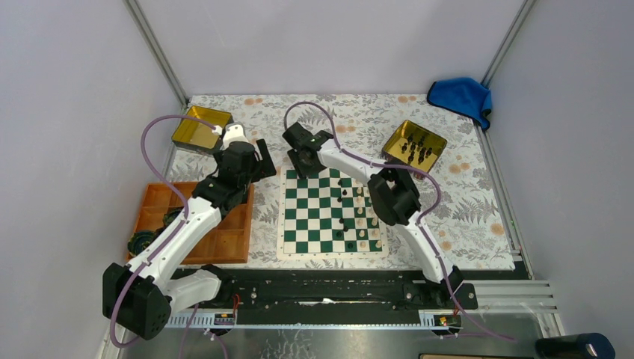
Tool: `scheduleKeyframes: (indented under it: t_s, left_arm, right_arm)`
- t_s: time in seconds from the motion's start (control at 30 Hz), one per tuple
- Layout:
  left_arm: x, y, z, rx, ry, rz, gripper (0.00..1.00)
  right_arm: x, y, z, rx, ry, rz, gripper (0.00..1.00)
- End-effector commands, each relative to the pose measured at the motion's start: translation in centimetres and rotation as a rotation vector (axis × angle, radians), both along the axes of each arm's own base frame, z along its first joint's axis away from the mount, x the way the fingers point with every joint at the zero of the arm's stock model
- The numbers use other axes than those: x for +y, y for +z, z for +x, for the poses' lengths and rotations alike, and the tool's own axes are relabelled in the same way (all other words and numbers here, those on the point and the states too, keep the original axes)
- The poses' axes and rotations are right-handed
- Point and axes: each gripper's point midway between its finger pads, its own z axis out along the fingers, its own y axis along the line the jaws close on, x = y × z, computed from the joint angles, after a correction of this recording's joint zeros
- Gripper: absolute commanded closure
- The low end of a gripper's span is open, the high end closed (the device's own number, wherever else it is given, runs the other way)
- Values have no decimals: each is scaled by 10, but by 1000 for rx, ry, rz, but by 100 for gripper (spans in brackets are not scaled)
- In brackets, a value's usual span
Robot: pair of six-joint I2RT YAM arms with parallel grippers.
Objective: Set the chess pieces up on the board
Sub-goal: Move the chess piece to the chessboard.
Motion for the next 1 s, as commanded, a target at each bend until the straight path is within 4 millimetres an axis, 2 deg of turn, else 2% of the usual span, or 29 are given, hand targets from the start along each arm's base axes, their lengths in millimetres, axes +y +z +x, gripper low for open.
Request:
scheduleKeyframes:
  t_s: [0.0,0.17,0.3,0.4,0.6,0.97]
  left_arm:
    - [4,21,10,-63,30,-2,1]
    - [4,23,14,-63,37,4,1]
    - [2,24,19,-61,33,6,1]
    - [1,21,22,-51,30,14,1]
    - [-5,16,27,-32,14,12,1]
    - [-7,10,31,-14,5,27,1]
  right_arm:
    - [-15,81,7,-156,-31,57,45]
    - [-55,95,3,-175,-108,64,45]
    - [-87,85,-4,-149,-167,60,45]
    - [-100,76,-7,-133,-195,67,45]
    - [-107,61,-10,-102,-216,77,46]
    - [-101,37,-11,-50,-212,92,53]
